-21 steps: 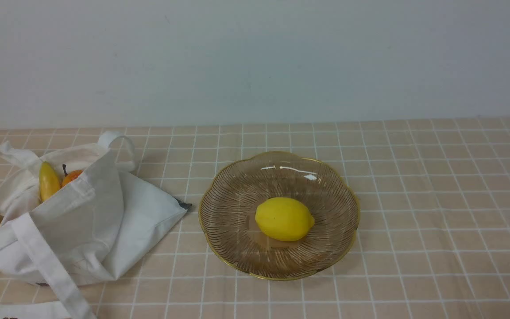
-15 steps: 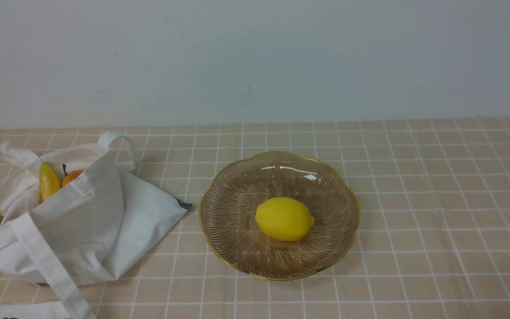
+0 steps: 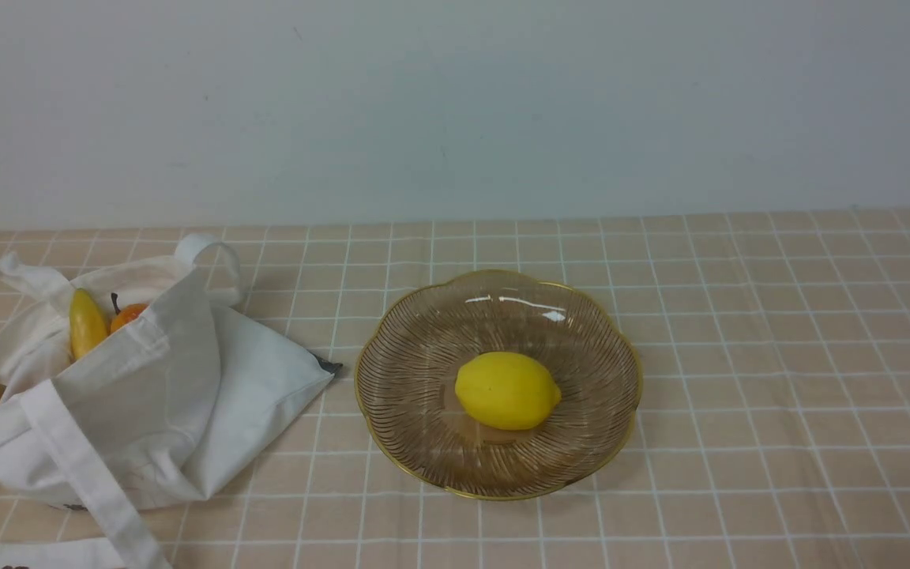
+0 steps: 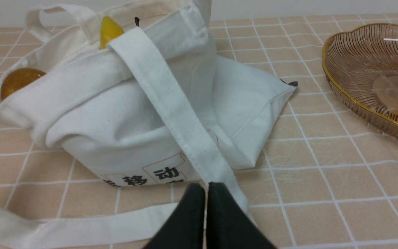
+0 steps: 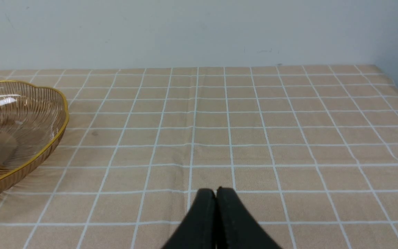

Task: Take the fruit out of the bag on the brown coffee tablecloth and place them on the plate.
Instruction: 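Reach into the cloth bag and grasp the kiwi with the left gripper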

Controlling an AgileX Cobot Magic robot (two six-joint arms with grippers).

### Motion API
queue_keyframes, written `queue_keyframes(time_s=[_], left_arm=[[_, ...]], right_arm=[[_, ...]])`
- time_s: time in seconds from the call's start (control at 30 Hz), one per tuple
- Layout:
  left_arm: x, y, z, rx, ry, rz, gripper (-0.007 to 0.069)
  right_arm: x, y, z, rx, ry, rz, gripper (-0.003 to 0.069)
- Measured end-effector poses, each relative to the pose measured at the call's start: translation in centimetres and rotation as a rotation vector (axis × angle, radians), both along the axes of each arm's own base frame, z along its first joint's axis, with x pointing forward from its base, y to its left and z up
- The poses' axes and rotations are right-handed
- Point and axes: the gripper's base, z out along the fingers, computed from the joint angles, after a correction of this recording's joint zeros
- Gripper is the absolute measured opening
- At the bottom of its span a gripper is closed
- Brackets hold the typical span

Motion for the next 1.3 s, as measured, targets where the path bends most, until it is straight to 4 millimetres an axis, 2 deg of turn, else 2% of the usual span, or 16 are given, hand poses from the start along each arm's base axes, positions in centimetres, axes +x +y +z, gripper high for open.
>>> queue_keyframes(time_s=[0.07,0.23,0.33,0.53,0.6,0.67,0.7,0.73,0.8,0.93,1.0,1.03,1.07,1.13,1.23,1.3], left_arm=[[0.0,0.0,0.1,-0.023,-0.008,0.002,-0.0008],[0.3,-0.4,1.3,-0.275,-0.12,0.022,-0.0008],[0.4,-0.4,1.8,-0.335,-0.177,0.03,-0.0008],[0.1,0.9,5.6,-0.5,-0.576,0.099,-0.0008],[-0.1,1.0,6.3,-0.511,-0.611,0.103,-0.0008],[-0.8,0.8,9.8,-0.466,-0.656,0.073,-0.0008],[-0.8,0.7,10.8,-0.443,-0.649,0.063,-0.0008],[-0.7,0.6,11.3,-0.419,-0.622,0.053,-0.0008],[0.0,-0.3,15.3,-0.326,-0.484,-0.014,-0.0008],[3.2,-1.6,17.8,-0.23,-0.144,-0.1,-0.0008],[6.2,-2.2,17.9,-0.144,0.117,-0.134,-0.0008],[7.3,-2.2,17.6,-0.123,0.19,-0.136,-0.0008],[7.2,-2.2,17.8,-0.117,0.194,-0.137,-0.0008],[10.1,-2.1,16.8,-0.077,0.39,-0.103,-0.0008],[13.2,-0.8,16.6,-0.088,0.498,0.031,-0.0004],[15.6,1.7,16.7,-0.122,0.541,0.186,0.0006]], right_arm=[[0.0,0.0,0.0,0.0,0.0,0.0,-0.0014],[0.0,0.0,0.0,0.0,0.0,0.0,-0.0014],[0.0,0.0,0.0,0.0,0.0,0.0,-0.0014],[0.0,0.0,0.0,0.0,0.0,0.0,-0.0014],[0.0,0.0,0.0,0.0,0.0,0.0,-0.0014],[0.0,0.0,0.0,0.0,0.0,0.0,-0.0014],[0.0,0.0,0.0,0.0,0.0,0.0,-0.0014],[0.0,0.0,0.0,0.0,0.0,0.0,-0.0014],[0.0,0.0,0.0,0.0,0.0,0.0,-0.0014],[0.0,0.0,0.0,-0.001,-0.001,0.0,-0.0014],[0.0,0.0,0.0,-0.001,-0.001,0.0,-0.0014],[0.0,0.0,0.0,-0.001,-0.001,0.0,-0.0014],[0.0,0.0,0.0,-0.001,-0.001,0.0,-0.0014],[0.0,0.0,0.0,-0.001,-0.001,0.0,-0.0014],[0.0,0.0,0.0,-0.001,-0.001,0.0,-0.0014],[0.0,0.0,0.0,-0.001,-0.001,0.0,-0.0014]])
